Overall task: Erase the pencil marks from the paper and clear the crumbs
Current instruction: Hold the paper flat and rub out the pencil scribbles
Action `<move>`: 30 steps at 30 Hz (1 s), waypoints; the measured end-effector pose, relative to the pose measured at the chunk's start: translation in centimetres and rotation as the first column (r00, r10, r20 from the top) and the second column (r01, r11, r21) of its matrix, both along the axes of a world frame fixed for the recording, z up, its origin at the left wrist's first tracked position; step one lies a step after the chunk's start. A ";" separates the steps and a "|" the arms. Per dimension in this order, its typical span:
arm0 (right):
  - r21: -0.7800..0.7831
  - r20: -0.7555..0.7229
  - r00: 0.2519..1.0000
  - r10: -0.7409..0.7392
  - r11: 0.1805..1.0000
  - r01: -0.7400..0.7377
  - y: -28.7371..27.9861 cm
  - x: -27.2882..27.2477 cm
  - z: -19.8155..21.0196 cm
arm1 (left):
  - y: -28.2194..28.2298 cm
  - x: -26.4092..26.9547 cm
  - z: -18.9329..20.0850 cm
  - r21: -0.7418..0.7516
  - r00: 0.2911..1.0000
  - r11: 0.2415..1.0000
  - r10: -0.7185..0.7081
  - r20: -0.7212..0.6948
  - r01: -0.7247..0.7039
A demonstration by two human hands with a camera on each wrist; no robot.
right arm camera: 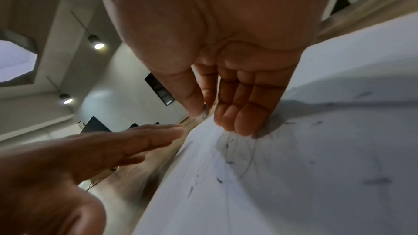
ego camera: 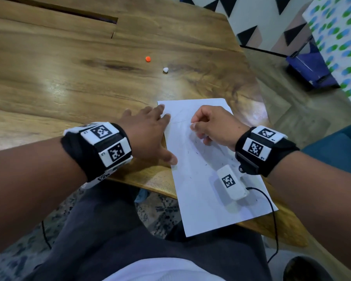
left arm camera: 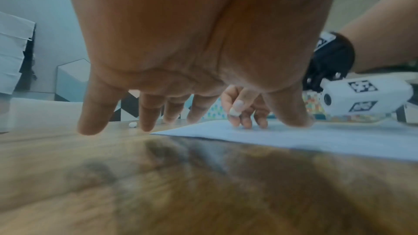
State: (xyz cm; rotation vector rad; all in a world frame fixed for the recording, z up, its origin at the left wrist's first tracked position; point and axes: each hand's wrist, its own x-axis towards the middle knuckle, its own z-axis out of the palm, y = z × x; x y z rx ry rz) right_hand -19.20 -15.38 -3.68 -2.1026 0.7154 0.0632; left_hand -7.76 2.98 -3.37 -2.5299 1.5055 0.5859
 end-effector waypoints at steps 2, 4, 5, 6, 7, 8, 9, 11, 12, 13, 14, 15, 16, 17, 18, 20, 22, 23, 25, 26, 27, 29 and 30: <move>-0.129 -0.023 0.997 0.075 0.989 -0.077 0.2 0.8 0.5 | -0.3 0.1 -0.6 0.034 1.000 0.999 -0.019 0.011 0.019; -0.277 -0.055 0.985 0.163 0.945 -0.172 0.7 1.9 1.1 | -0.4 0.2 -1.1 0.038 0.999 0.998 -0.042 0.017 0.041; -0.340 -0.079 0.976 0.203 0.915 -0.218 0.9 2.4 1.2 | -0.4 0.2 -1.3 0.043 0.999 0.998 -0.048 0.023 0.047; -0.392 -0.109 0.965 0.237 0.882 -0.261 1.1 2.8 1.3 | -0.4 0.1 -1.4 0.046 0.998 0.998 -0.050 0.026 0.049; -0.431 -0.146 0.954 0.263 0.851 -0.300 1.3 3.2 1.1 | -0.4 0.1 -1.5 0.044 0.998 0.998 -0.049 0.027 0.048; -0.463 -0.180 0.943 0.281 0.822 -0.333 1.4 3.5 1.0 | -0.4 0.1 -1.6 0.043 0.998 0.998 -0.048 0.028 0.047; -0.489 -0.208 0.934 0.292 0.796 -0.358 1.6 3.7 0.9 | -0.4 0.1 -1.6 0.045 0.999 0.998 -0.046 0.028 0.045; -0.527 -0.243 0.917 0.318 0.750 -0.400 2.1 3.5 0.9 | -0.5 0.2 -1.7 0.051 0.999 0.998 -0.038 0.019 0.037; -0.537 -0.258 0.902 0.347 0.725 -0.432 2.4 3.2 1.0 | -0.5 0.2 -1.7 0.055 0.999 0.998 -0.032 0.011 0.031; -0.538 -0.278 0.879 0.388 0.695 -0.477 2.8 2.8 0.9 | -0.5 0.2 -1.7 0.058 1.000 0.998 -0.029 0.007 0.029; -0.531 -0.299 0.849 0.435 0.664 -0.527 3.2 2.2 0.9 | -0.5 0.2 -1.8 0.059 1.000 0.998 -0.030 0.006 0.030; -0.516 -0.319 0.819 0.476 0.638 -0.572 3.7 1.7 0.8 | -0.5 0.3 -1.9 0.057 0.999 0.998 -0.032 0.007 0.032; -0.500 -0.332 0.795 0.508 0.619 -0.605 4.1 1.1 0.7 | -0.5 0.3 -2.0 0.055 0.999 0.998 -0.032 0.008 0.031; -0.490 -0.337 0.782 0.524 0.612 -0.621 4.4 0.8 0.7 | -0.5 0.3 -2.1 0.054 1.000 0.998 -0.030 0.007 0.030; -0.487 -0.336 0.781 0.526 0.613 -0.622 4.4 0.8 0.7 | -0.5 0.2 -2.2 0.055 1.000 0.998 -0.029 0.006 0.029; -0.509 -0.319 0.815 0.484 0.638 -0.578 4.0 1.6 1.0 | -0.6 0.2 -2.1 0.065 0.999 0.997 -0.033 0.003 0.033; -0.547 -0.277 0.877 0.392 0.686 -0.479 3.2 3.2 1.1 | -0.6 0.1 -2.1 0.074 1.000 0.997 -0.031 -0.004 0.031; -0.550 -0.256 0.905 0.338 0.719 -0.424 2.7 4.0 1.0 | -0.6 0.2 -2.1 0.079 1.000 0.997 -0.026 -0.007 0.027; -0.528 -0.229 0.938 0.258 0.777 -0.343 2.1 5.3 0.9 | -0.6 0.1 -2.0 0.085 1.000 0.996 -0.021 -0.009 0.022; -0.523 -0.226 0.941 0.250 0.784 -0.334 2.0 5.5 0.9 | -0.6 0.1 -2.0 0.085 1.000 0.996 -0.021 -0.008 0.021; -0.524 -0.231 0.936 0.264 0.777 -0.349 2.1 5.4 0.9 | -0.6 0.1 -2.0 0.083 1.000 0.996 -0.021 -0.007 0.021; -0.527 -0.257 0.902 0.348 0.731 -0.432 2.9 4.3 1.0 | -0.6 0.2 -2.0 0.079 1.000 0.997 -0.021 -0.012 0.021; -0.521 -0.276 0.872 0.404 0.700 -0.489 3.4 3.5 1.0 | -0.6 0.2 -2.1 0.077 1.000 0.997 -0.022 -0.017 0.023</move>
